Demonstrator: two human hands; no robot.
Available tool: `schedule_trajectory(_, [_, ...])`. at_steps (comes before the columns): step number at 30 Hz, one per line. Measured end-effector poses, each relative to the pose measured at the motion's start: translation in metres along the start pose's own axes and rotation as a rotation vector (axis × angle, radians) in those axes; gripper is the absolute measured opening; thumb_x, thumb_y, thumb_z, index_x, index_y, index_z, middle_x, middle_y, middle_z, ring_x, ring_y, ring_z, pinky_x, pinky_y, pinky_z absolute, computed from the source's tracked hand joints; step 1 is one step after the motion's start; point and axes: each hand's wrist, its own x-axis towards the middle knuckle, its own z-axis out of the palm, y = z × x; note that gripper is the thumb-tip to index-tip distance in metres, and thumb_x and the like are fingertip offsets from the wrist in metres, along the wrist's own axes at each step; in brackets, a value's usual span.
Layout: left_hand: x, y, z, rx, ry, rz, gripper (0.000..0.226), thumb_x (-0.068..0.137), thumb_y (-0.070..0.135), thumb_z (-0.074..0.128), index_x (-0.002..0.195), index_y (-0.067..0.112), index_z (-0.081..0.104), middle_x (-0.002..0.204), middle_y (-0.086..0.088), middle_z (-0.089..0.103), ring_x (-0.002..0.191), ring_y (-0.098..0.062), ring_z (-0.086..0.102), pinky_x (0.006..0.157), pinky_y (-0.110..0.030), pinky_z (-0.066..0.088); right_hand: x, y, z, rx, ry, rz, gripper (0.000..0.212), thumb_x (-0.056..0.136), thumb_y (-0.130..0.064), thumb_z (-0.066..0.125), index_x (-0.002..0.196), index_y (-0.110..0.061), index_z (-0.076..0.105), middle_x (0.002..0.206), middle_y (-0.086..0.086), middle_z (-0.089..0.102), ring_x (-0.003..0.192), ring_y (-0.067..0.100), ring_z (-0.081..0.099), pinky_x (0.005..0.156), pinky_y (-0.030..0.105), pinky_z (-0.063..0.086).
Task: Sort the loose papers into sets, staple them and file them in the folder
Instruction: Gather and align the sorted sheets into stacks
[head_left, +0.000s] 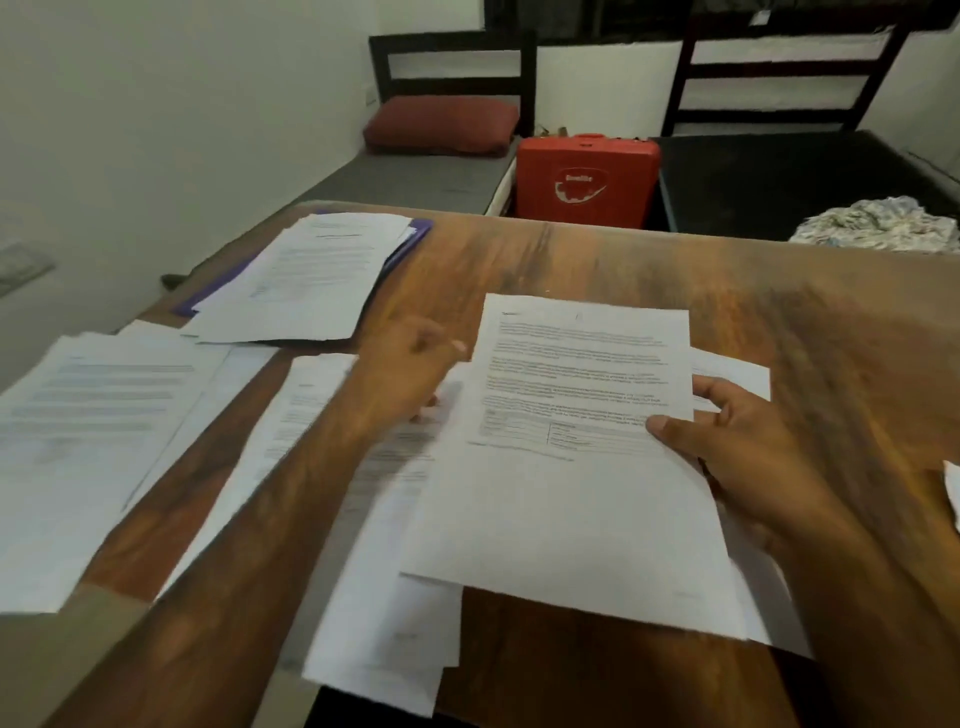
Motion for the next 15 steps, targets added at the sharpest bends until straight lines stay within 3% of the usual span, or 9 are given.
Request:
schedule_trajectory(3, [-0.020, -0.042, -0.045, 0.637, 0.146, -0.151, 0.061, 0.099, 0.059, 0.052, 0.146, 0.020, 0.047, 0.143, -0.011, 0.056, 0.127, -0.035, 0.057, 0.105, -0.049, 0.047, -0.002, -0.003, 0.007, -0.079, -0.004, -0.009, 0.030, 0.095, -0.007, 0.072, 0.118, -0.026, 0.064, 0.104, -0.006, 0.080, 0.088, 0.021, 0.079, 0.073, 0.042, 0.064])
schedule_trajectory(5, [-0.041, -0.070, -0.064, 0.778, 0.110, -0.335, 0.084, 0.093, 0.077, 0.040, 0.157, 0.024, 0.033, 0.156, -0.016, 0.041, 0.140, -0.040, 0.045, 0.112, -0.056, 0.039, -0.005, -0.002, 0.014, -0.132, 0.002, -0.018, 0.030, 0.096, -0.008, 0.071, 0.118, -0.026, 0.064, 0.107, -0.007, 0.078, 0.091, 0.022, 0.077, 0.071, 0.040, 0.063])
schedule_trajectory(9, [-0.071, -0.094, -0.070, 0.832, -0.059, -0.469, 0.105, 0.077, 0.091, 0.045, 0.153, 0.019, 0.041, 0.157, -0.018, 0.035, 0.143, -0.038, 0.038, 0.115, -0.051, 0.036, -0.013, 0.003, 0.029, -0.183, -0.002, -0.024, 0.033, 0.096, -0.006, 0.071, 0.121, -0.025, 0.063, 0.112, -0.005, 0.075, 0.099, 0.025, 0.074, 0.077, 0.043, 0.063])
schedule_trajectory(13, [-0.075, -0.093, -0.066, 0.778, 0.025, -0.369, 0.106, 0.067, 0.092, 0.060, 0.146, 0.021, 0.047, 0.147, -0.014, 0.051, 0.136, -0.035, 0.046, 0.111, -0.048, 0.040, -0.024, 0.007, 0.046, -0.192, -0.017, -0.031, 0.033, 0.096, -0.005, 0.071, 0.120, -0.025, 0.061, 0.107, -0.009, 0.073, 0.095, 0.022, 0.072, 0.065, 0.035, 0.058])
schedule_trajectory(15, [-0.077, -0.092, -0.067, 0.650, 0.047, -0.276, 0.102, 0.068, 0.082, 0.072, 0.147, 0.024, 0.042, 0.150, -0.003, 0.050, 0.137, -0.031, 0.048, 0.113, -0.046, 0.039, -0.028, 0.010, 0.052, -0.199, -0.024, -0.034, 0.033, 0.097, -0.006, 0.070, 0.122, -0.025, 0.060, 0.108, -0.009, 0.071, 0.094, 0.020, 0.071, 0.064, 0.032, 0.056])
